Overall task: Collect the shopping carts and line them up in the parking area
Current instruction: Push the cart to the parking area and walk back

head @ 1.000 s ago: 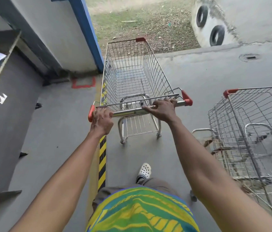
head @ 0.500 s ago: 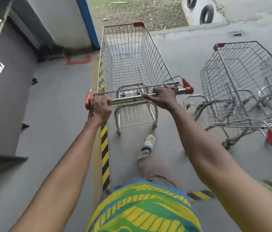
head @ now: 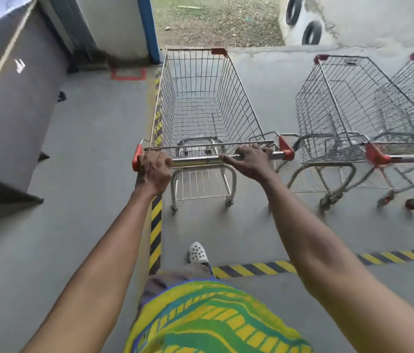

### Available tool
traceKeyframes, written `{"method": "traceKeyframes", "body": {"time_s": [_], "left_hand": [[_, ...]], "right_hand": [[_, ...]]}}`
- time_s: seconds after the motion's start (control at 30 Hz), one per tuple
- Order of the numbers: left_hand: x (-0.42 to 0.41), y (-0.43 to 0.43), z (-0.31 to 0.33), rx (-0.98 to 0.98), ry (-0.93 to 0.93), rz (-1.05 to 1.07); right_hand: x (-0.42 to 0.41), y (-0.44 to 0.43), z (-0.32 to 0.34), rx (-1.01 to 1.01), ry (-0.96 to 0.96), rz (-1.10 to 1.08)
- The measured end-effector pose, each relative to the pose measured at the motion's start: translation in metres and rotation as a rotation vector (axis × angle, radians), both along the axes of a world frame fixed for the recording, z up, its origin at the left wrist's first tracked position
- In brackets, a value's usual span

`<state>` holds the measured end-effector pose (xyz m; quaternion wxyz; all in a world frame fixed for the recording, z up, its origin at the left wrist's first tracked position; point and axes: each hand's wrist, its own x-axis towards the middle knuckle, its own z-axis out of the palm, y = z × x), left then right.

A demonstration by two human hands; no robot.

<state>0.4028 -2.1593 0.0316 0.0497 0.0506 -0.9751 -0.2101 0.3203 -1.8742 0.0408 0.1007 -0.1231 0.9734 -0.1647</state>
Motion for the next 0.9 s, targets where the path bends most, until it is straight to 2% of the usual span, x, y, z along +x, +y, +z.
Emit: {"method": "traceKeyframes", "body": {"time_s": [0.43, 0.67, 0.9], "left_hand": [[0.230, 0.030, -0.002, -0.073, -0.027, 0.011], [0.301, 0.039, 0.005, -0.046, -0.107, -0.043], [0.346, 0.042, 0.009, -0.053, -0.112, -0.060]], "right_hand": [[0.226, 0.037, -0.012, -0.024, 0.102, -0.014], [0.302, 0.046, -0.009, -0.030, 0.078, -0.031], [0.351, 0.050, -0.008, -0.042, 0.054, -0.057]]}}
